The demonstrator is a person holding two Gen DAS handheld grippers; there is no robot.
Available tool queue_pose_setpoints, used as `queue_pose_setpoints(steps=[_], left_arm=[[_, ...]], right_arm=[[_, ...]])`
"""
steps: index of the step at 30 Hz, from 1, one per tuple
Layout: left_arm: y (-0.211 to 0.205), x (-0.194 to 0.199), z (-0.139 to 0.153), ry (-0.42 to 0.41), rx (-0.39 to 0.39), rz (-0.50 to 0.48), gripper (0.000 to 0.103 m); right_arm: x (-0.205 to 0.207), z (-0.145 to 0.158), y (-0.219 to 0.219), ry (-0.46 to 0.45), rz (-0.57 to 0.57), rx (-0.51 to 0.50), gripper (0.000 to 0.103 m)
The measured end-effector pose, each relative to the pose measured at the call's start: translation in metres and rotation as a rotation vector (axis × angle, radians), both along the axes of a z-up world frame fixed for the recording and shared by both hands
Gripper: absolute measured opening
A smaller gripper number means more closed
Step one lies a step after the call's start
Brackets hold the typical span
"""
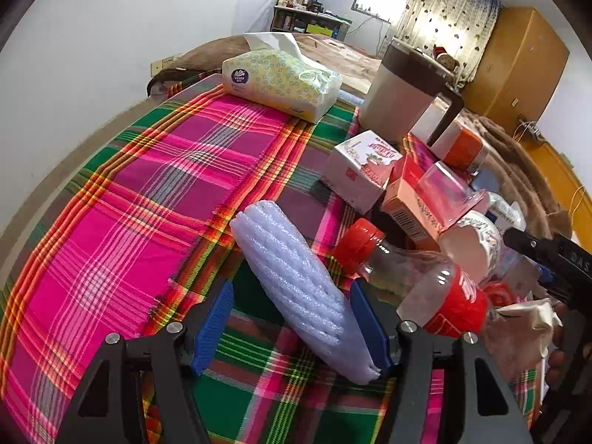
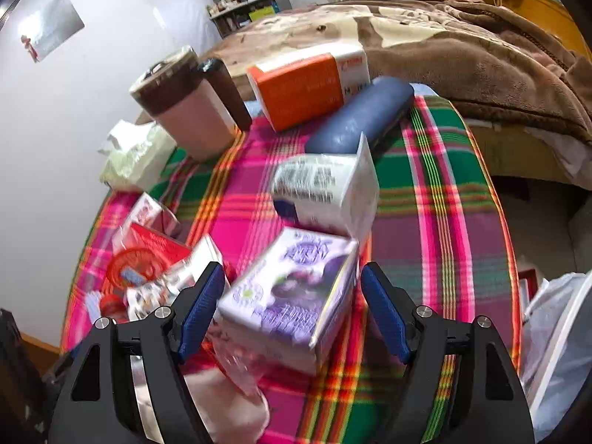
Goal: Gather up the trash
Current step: 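Grasp the second foam net with the left tool while the right tool grasps the purple milk carton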
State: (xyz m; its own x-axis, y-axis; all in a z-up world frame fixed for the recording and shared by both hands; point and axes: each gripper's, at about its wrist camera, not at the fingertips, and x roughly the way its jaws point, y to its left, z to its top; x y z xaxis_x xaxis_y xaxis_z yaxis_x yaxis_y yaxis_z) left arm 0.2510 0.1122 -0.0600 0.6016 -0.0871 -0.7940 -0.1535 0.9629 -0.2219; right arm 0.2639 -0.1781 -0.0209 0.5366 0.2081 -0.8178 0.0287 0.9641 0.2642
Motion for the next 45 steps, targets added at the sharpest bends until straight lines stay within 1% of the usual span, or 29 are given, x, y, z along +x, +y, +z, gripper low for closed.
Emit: queue_pose_setpoints(steps=[3,6,8,10,12,13,15,16,18,23,26,28,32,35,45], left_arm=[[-0.001,0.0,0.001,-0.004,0.029,-0.001,0.065],[0.003,0.0,0.0,0.003,0.014,0.004,0.066],[0.003,-0.001,0.002,0.0,0.033,0.015,0.065],[0.003,-0.002,0.004,-0.005,0.052,0.02,0.06],[0.006,-0.001,0.002,0.003,0.034,0.015,0.059],[0.009,-0.001,0.001,0.005,0.008,0.017,0.057],[0.01,0.0,0.001,0.002,-0.008,0.016,0.054],[0.01,0.0,0.001,0.0,-0.013,0.013,0.049],[0.009,0.0,0.001,-0.005,-0.036,0.001,0.047],[0.009,0.0,0.0,-0.016,-0.093,0.002,0.041],[0.007,0.001,0.001,-0.025,-0.106,0.003,0.036],[0.003,0.0,0.003,-0.033,-0.102,-0.003,0.032],[-0.003,-0.005,0.008,-0.056,-0.071,-0.004,0.03],[-0.005,-0.009,0.012,-0.068,-0.074,-0.011,0.029],[-0.016,-0.036,0.041,-0.148,-0.041,-0.031,0.029]], right_arm=[[-0.009,-0.001,-0.001,-0.013,0.006,-0.041,0.078],[-0.011,-0.003,-0.002,-0.027,0.005,-0.087,0.078],[-0.012,-0.005,-0.006,-0.031,0.006,-0.098,0.078],[-0.013,-0.005,-0.009,-0.034,0.0,-0.086,0.077],[-0.014,-0.005,-0.013,-0.041,-0.007,-0.071,0.077],[-0.014,-0.005,-0.012,-0.043,-0.006,-0.075,0.077],[-0.016,-0.005,-0.013,-0.056,-0.014,-0.091,0.077],[-0.016,-0.005,-0.012,-0.058,-0.016,-0.092,0.074],[-0.017,-0.008,-0.014,-0.055,-0.024,-0.086,0.057],[-0.022,-0.008,-0.016,-0.075,-0.034,-0.089,0.057],[-0.025,-0.007,-0.017,-0.089,-0.041,-0.089,0.057],[-0.029,-0.005,-0.018,-0.108,-0.047,-0.099,0.057],[-0.037,0.001,-0.02,-0.149,-0.049,-0.111,0.056],[-0.043,0.005,-0.022,-0.171,-0.047,-0.112,0.056],[-0.07,0.025,-0.029,-0.249,-0.044,-0.1,0.056]])
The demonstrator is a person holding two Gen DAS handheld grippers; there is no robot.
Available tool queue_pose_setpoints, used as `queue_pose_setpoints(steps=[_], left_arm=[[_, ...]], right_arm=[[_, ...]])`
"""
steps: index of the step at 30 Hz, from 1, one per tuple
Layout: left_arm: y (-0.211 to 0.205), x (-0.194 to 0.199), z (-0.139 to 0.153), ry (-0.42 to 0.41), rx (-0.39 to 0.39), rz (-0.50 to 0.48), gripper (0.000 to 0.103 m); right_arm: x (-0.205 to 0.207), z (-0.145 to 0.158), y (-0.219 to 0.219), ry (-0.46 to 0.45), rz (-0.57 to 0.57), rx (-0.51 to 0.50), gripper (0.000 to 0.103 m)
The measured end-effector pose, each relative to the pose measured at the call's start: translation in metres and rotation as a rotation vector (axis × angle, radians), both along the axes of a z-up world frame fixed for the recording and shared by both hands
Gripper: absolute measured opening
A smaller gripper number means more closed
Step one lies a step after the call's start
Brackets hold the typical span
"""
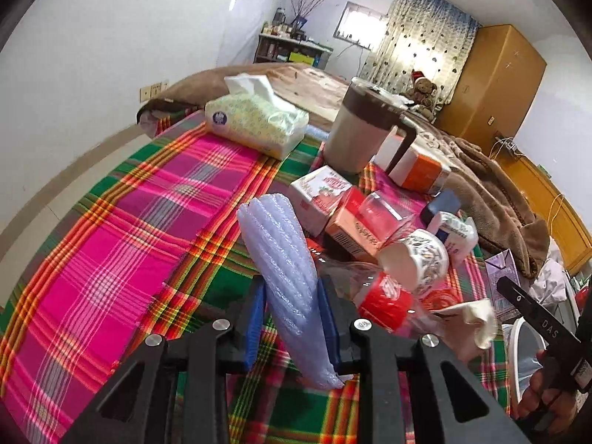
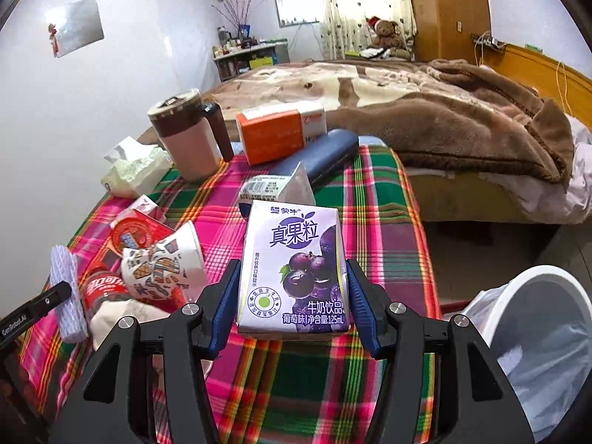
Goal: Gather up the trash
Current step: 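Grasp the second foam net with the left tool while the right tool grasps the purple milk carton, then carry the foam net and purple carton over the bin and release both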
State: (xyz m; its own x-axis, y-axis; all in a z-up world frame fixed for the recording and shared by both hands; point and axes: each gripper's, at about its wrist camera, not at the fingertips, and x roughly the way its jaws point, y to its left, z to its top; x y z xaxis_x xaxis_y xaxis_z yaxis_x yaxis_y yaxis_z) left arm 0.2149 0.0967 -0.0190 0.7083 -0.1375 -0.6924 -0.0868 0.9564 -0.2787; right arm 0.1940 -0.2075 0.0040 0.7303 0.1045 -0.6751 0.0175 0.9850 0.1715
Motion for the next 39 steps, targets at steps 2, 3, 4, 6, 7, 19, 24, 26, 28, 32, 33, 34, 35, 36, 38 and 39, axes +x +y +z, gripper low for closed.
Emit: queue_pose_setpoints(steps=[2,3,4,6,7,19,24,26,28,32,33,34,35,36,38,39], left_arm=[[-0.005,-0.007,0.007,-0.018,0.009,-0.01,0.029],[-0.008,-0.01,0.011,-0.029,0.02,-0.018,0.029],[-0.013,-0.015,0.016,-0.043,0.038,-0.027,0.029],[-0.022,-0.023,0.024,-0.067,0.055,-0.045,0.029],[-0.026,-0.026,0.029,-0.076,0.055,-0.059,0.029],[-0.086,-0.058,0.06,-0.16,0.062,-0.21,0.029],[-0.121,-0.066,0.064,-0.173,0.081,-0.297,0.029],[-0.14,-0.069,0.065,-0.171,0.085,-0.34,0.029],[-0.158,-0.072,0.065,-0.174,0.09,-0.375,0.029],[-0.194,-0.08,0.064,-0.189,0.11,-0.443,0.029],[-0.203,-0.081,0.063,-0.191,0.118,-0.46,0.029],[-0.213,-0.083,0.063,-0.194,0.122,-0.48,0.029],[-0.222,-0.084,0.063,-0.196,0.128,-0.495,0.029],[-0.23,-0.085,0.062,-0.197,0.133,-0.508,0.029],[-0.248,-0.088,0.061,-0.197,0.138,-0.536,0.029],[-0.256,-0.089,0.061,-0.196,0.139,-0.55,0.029]], right_arm=[[-0.006,0.003,-0.003,-0.011,-0.003,0.007,0.056],[-0.009,0.005,-0.005,-0.017,-0.006,0.009,0.056],[-0.012,0.007,-0.007,-0.023,-0.008,0.008,0.056],[-0.019,0.011,-0.01,-0.037,-0.013,0.003,0.056],[-0.022,0.014,-0.012,-0.043,-0.015,0.003,0.056],[-0.07,0.032,-0.04,-0.103,-0.076,-0.025,0.056],[-0.087,0.035,-0.062,-0.113,-0.128,-0.043,0.056],[-0.094,0.035,-0.07,-0.111,-0.147,-0.045,0.056],[-0.1,0.033,-0.079,-0.11,-0.17,-0.051,0.056],[-0.112,0.03,-0.099,-0.105,-0.216,-0.062,0.056],[-0.114,0.029,-0.104,-0.103,-0.227,-0.065,0.056],[-0.116,0.028,-0.108,-0.101,-0.239,-0.07,0.056],[-0.118,0.026,-0.113,-0.098,-0.252,-0.074,0.056],[-0.12,0.025,-0.119,-0.094,-0.265,-0.076,0.056],[-0.123,0.023,-0.127,-0.088,-0.284,-0.078,0.056],[-0.124,0.021,-0.132,-0.084,-0.295,-0.078,0.056]])
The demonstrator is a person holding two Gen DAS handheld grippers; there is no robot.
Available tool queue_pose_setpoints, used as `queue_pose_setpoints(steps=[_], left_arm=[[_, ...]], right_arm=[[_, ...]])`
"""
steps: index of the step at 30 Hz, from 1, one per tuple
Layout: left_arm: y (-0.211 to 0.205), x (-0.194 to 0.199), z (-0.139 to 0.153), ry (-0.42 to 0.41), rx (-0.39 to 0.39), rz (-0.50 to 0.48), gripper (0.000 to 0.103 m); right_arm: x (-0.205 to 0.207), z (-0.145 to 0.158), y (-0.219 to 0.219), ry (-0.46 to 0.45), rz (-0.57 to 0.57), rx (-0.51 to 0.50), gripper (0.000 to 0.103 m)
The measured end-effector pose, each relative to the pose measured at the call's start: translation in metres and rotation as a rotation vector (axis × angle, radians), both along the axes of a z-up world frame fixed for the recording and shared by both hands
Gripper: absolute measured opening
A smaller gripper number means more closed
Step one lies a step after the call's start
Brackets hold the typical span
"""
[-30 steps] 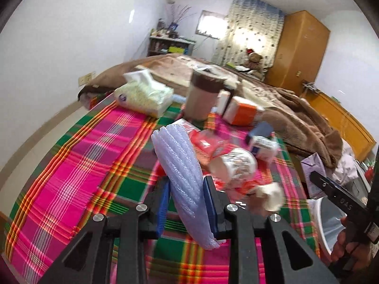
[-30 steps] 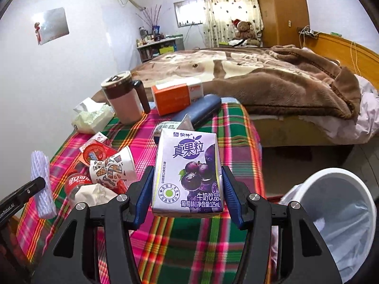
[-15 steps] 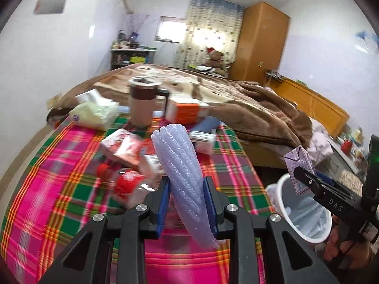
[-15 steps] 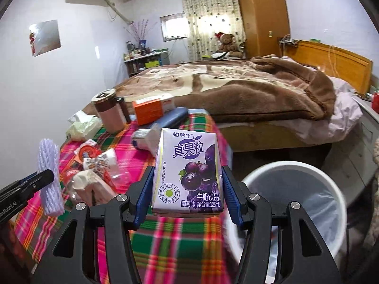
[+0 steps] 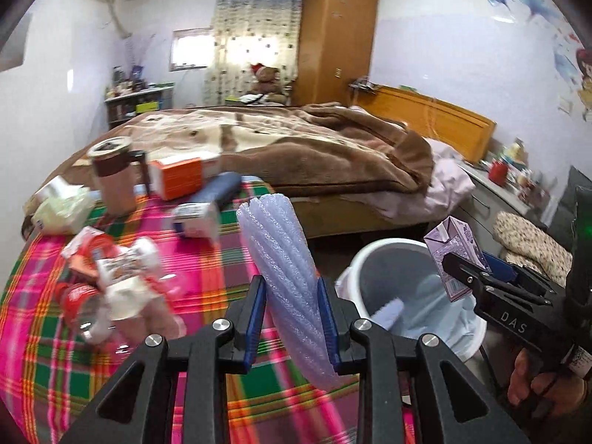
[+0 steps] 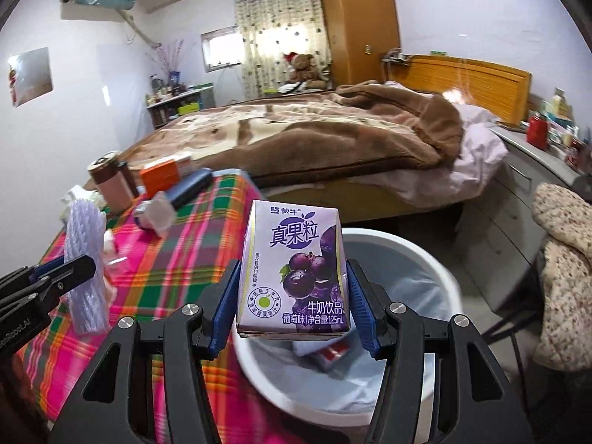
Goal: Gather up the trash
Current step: 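Carry the foam net and purple carton over the bin and release both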
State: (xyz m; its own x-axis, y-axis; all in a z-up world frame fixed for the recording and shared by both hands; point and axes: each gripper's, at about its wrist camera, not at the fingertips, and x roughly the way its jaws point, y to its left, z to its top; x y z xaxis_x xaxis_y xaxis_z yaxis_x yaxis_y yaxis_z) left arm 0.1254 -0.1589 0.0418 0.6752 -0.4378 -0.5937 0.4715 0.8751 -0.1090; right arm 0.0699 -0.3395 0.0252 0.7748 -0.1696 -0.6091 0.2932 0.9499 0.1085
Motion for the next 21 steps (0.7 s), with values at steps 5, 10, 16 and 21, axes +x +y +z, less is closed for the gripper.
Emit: queue_pose_setpoints(steps=[5,10,16,21], left_arm=[[-0.039,-0.005,-0.004,0.001,0.023,-0.069,0.029],[-0.068,-0.003,-0.016,0.019,0.043,-0.122,0.029],[-0.105,0.004,-0.039,0.065,0.076,-0.185,0.029],[-0.129,0.01,-0.055,0.091,0.106,-0.227,0.029]], right_arm=[[-0.007,-0.008,-0.02,0.022,-0.038,-0.006,0.056],[-0.009,-0.019,-0.039,0.066,-0.065,0.0,0.056],[-0.002,-0.043,-0.051,0.163,-0.049,-0.002,0.057],[-0.002,-0.057,-0.061,0.21,-0.051,0.008,0.057]])
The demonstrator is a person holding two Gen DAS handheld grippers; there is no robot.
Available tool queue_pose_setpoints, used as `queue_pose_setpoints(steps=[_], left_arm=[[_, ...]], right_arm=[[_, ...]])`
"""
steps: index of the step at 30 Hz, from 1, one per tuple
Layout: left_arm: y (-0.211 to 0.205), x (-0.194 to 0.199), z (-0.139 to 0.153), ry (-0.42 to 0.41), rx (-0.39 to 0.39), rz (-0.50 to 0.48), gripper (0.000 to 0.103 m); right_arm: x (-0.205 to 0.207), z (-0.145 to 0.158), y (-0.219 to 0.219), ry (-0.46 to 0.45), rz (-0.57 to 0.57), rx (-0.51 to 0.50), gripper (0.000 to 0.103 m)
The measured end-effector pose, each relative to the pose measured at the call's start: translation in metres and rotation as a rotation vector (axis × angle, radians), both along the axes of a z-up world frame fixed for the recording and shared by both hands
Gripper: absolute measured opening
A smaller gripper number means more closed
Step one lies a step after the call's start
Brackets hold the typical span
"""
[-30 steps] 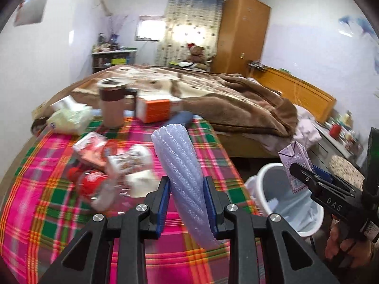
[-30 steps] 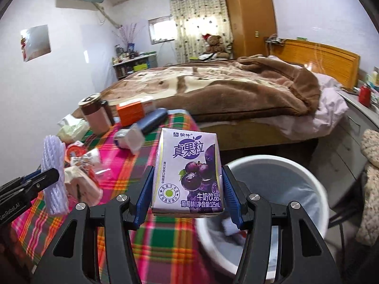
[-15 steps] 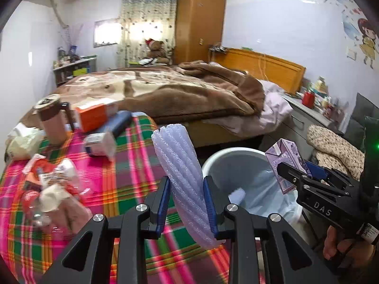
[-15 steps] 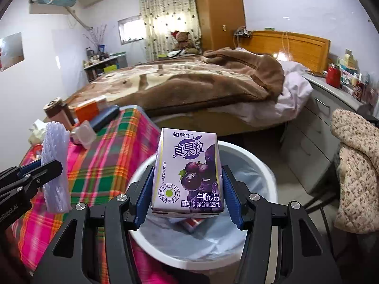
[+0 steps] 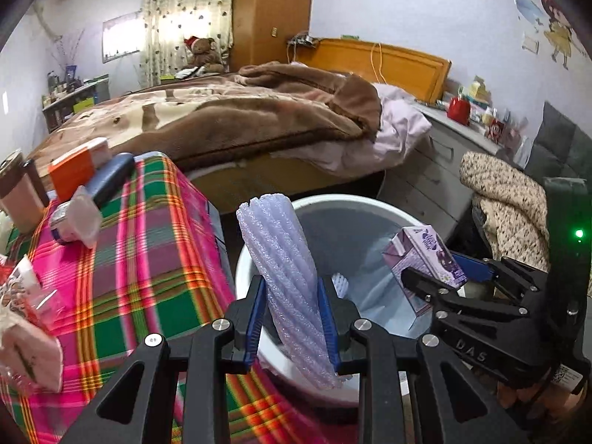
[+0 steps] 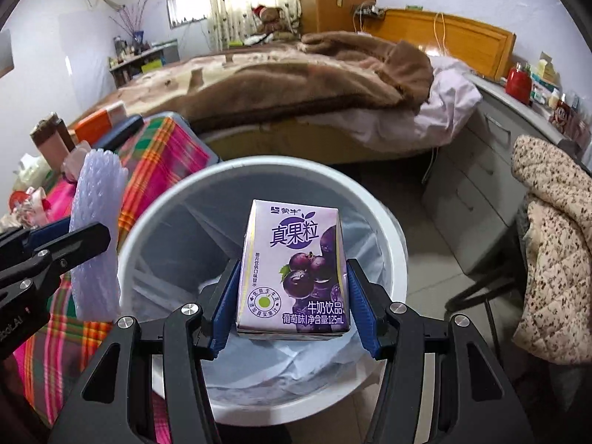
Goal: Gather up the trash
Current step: 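Carry the foam net and purple carton over the bin and release both, then move both tools back toward the remaining trash on the table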
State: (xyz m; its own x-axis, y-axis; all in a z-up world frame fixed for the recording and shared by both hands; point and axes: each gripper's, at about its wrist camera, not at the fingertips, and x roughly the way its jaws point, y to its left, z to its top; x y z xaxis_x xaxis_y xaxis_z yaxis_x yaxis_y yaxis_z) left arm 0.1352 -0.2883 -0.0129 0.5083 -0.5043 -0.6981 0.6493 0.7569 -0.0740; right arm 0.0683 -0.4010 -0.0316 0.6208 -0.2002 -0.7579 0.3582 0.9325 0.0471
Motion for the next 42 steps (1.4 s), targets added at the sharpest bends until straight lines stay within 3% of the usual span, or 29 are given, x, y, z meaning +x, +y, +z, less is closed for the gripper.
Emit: queue_pose_setpoints(steps=[5,8,9,11,25,36,40,42], left_arm=[[-0.01,0.006,-0.009,0.035,0.003,-0.013,0.031],[-0.012,0.007,-0.011,0.032,0.014,-0.013,0.046],[-0.012,0.008,-0.012,0.038,0.015,-0.01,0.053],[-0.01,0.01,-0.013,0.049,0.006,-0.012,0.054],[0.018,0.006,-0.004,0.04,-0.013,0.037,0.054],[0.082,0.003,0.015,0.001,-0.061,0.146,0.054],[0.113,0.001,0.02,-0.021,-0.071,0.208,0.065],[0.13,0.0,0.022,-0.032,-0.072,0.239,0.065]], right_arm=[[0.0,-0.004,-0.008,0.02,-0.008,0.007,0.057],[-0.001,-0.004,-0.009,0.021,-0.019,-0.007,0.059],[-0.001,-0.005,-0.01,0.021,-0.02,-0.009,0.065],[-0.002,-0.004,-0.009,0.014,-0.018,-0.007,0.073],[-0.007,0.01,0.001,-0.031,-0.025,-0.019,0.073],[-0.004,0.031,0.041,-0.125,0.059,-0.014,0.073],[0.0,0.034,0.059,-0.157,0.108,-0.012,0.073],[0.004,0.035,0.069,-0.166,0.132,-0.009,0.073]])
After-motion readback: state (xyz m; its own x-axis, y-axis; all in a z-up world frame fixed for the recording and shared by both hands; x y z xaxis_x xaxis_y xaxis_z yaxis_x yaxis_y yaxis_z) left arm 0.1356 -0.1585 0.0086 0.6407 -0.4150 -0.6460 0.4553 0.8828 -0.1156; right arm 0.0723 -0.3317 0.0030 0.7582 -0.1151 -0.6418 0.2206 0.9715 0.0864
